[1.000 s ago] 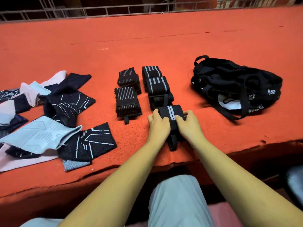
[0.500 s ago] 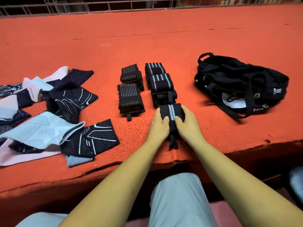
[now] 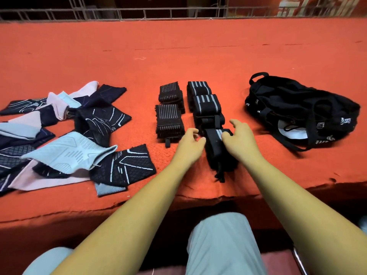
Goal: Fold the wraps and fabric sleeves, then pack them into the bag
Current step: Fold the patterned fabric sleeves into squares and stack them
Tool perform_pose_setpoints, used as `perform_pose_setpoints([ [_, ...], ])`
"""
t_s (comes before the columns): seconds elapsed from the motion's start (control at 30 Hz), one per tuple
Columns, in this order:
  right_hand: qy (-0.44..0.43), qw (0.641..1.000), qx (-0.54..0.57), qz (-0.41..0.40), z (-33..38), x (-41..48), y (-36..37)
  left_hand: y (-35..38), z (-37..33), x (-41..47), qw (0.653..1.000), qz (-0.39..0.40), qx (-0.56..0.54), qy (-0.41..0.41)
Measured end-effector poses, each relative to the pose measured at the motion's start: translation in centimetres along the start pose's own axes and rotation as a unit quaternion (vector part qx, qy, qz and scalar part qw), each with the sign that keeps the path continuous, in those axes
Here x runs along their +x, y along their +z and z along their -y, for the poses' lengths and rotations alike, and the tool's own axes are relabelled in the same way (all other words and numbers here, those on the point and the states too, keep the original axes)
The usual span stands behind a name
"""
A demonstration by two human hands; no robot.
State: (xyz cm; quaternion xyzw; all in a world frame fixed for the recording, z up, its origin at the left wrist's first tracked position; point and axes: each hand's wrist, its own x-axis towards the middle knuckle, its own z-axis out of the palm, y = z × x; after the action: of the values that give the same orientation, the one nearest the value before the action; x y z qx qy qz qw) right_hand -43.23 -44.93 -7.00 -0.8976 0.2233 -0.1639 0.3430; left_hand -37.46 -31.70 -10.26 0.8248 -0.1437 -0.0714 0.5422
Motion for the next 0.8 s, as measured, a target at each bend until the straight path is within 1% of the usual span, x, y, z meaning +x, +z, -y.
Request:
perform_pose_setpoints([
  [0.1,-0.074,0.996,0.010,-0.049,3.5,-0.2,-0.1,-5.0,0.3,0.0,0.999,-0.038,0.002,0.024],
  [0.17,-0.121,0.992,0.024,-0.033,6.2,-0.6,1.6,-8.8,1.2,-0.3,0.997,-0.065,0.017,0.035],
  [0.23,-0.138,0.990,0.032,0.012,8.5,-1.2,4.2,-12.2,2.3,-1.1,0.993,-0.093,0.055,0.046],
  [0.3,-0.152,0.985,0.024,0.077,11.0,-2.3,7.3,-15.9,3.9,-2.5,0.984,-0.124,0.115,0.061],
  [0.37,-0.159,0.976,0.000,0.151,12.9,-3.2,10.5,-19.4,6.4,-3.4,0.958,-0.147,0.234,0.079],
  [0.4,-0.156,0.970,-0.018,0.186,13.7,-3.6,12.0,-20.9,7.9,-3.8,0.937,-0.136,0.313,0.075],
  [0.43,-0.152,0.964,-0.041,0.212,14.2,-3.9,13.4,-22.2,9.5,-4.3,0.918,-0.109,0.378,0.061],
  [0.47,-0.149,0.959,-0.074,0.229,14.6,-4.1,14.7,-23.4,11.0,-4.6,0.907,-0.075,0.412,0.036],
  [0.5,-0.149,0.953,-0.114,0.236,14.9,-4.2,15.8,-24.3,12.4,-5.0,0.910,-0.048,0.411,0.015],
  [0.53,-0.146,0.948,-0.156,0.237,15.0,-4.2,16.7,-25.0,13.6,-5.4,0.923,-0.036,0.382,0.003],
  [0.6,-0.124,0.947,-0.202,0.215,15.1,-4.2,18.1,-25.9,15.4,-6.0,0.938,-0.053,0.340,0.026],
  [0.7,-0.033,0.966,-0.170,0.190,15.1,-3.8,19.0,-26.7,16.2,-5.7,0.939,-0.074,0.330,0.061],
  [0.73,-0.017,0.968,-0.159,0.195,15.2,-3.7,19.0,-27.1,16.3,-5.4,0.942,-0.078,0.321,0.067],
  [0.8,-0.015,0.969,-0.133,0.206,15.3,-3.6,19.0,-27.8,16.2,-4.9,0.946,-0.093,0.302,0.075],
])
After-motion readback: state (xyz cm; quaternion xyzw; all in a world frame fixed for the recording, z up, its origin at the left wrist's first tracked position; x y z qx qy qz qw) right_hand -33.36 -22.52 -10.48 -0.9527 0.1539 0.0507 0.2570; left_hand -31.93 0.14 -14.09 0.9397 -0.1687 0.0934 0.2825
